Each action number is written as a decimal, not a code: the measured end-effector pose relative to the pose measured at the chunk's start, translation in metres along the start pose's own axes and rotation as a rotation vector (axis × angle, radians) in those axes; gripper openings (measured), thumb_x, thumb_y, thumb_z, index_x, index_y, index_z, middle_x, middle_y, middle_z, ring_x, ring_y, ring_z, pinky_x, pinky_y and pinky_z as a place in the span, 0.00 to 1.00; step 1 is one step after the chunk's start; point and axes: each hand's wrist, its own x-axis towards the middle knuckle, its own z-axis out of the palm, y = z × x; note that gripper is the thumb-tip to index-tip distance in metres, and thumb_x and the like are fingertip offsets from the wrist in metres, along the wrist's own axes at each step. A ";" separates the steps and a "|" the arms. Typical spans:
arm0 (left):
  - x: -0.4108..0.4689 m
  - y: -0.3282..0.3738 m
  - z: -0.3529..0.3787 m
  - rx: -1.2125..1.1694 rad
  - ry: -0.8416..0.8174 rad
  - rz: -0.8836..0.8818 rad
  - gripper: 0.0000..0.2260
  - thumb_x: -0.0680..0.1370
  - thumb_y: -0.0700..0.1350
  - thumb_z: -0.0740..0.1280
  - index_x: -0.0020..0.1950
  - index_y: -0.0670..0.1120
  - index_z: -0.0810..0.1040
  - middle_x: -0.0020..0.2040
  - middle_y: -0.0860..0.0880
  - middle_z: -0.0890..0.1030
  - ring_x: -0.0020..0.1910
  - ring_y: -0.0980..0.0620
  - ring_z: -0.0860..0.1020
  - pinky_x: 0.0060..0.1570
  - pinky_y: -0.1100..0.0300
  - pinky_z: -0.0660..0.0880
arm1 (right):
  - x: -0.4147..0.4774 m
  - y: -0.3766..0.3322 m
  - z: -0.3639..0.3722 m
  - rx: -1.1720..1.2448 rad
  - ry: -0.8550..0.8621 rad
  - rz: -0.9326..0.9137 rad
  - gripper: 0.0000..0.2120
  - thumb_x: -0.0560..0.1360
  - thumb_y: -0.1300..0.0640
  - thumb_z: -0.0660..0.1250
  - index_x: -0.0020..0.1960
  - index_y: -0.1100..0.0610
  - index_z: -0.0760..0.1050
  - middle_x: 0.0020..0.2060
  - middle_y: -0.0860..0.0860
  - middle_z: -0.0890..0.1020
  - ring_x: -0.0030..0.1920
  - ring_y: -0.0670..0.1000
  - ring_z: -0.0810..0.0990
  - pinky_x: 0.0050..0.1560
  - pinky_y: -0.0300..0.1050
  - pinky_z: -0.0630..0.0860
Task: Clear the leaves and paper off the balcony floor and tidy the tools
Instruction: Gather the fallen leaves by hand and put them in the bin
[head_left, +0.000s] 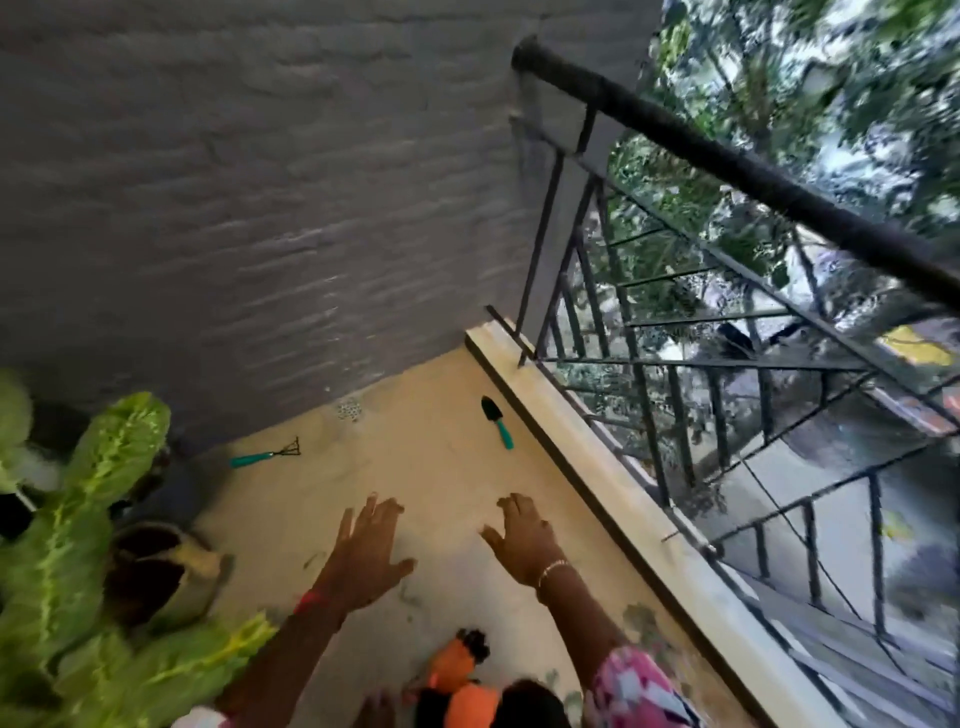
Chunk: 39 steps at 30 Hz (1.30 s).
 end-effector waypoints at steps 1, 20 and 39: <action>0.002 -0.014 -0.005 -0.037 -0.017 0.010 0.36 0.75 0.66 0.50 0.75 0.43 0.58 0.77 0.47 0.57 0.77 0.46 0.53 0.73 0.47 0.50 | 0.005 -0.015 0.002 0.013 -0.009 0.005 0.27 0.81 0.45 0.53 0.74 0.58 0.56 0.75 0.56 0.55 0.75 0.55 0.55 0.72 0.53 0.57; 0.266 -0.011 -0.107 0.119 -0.156 0.388 0.31 0.79 0.55 0.61 0.76 0.46 0.52 0.78 0.49 0.53 0.77 0.50 0.46 0.75 0.52 0.43 | 0.207 -0.012 -0.049 0.246 0.014 0.286 0.25 0.81 0.46 0.54 0.72 0.60 0.59 0.72 0.57 0.60 0.73 0.57 0.57 0.69 0.53 0.62; 0.447 0.191 -0.153 0.591 -0.551 1.240 0.31 0.78 0.55 0.63 0.75 0.46 0.54 0.77 0.49 0.54 0.77 0.51 0.46 0.74 0.52 0.42 | 0.239 0.080 -0.135 0.706 0.402 1.049 0.25 0.81 0.48 0.55 0.72 0.62 0.59 0.71 0.58 0.62 0.71 0.58 0.59 0.66 0.54 0.65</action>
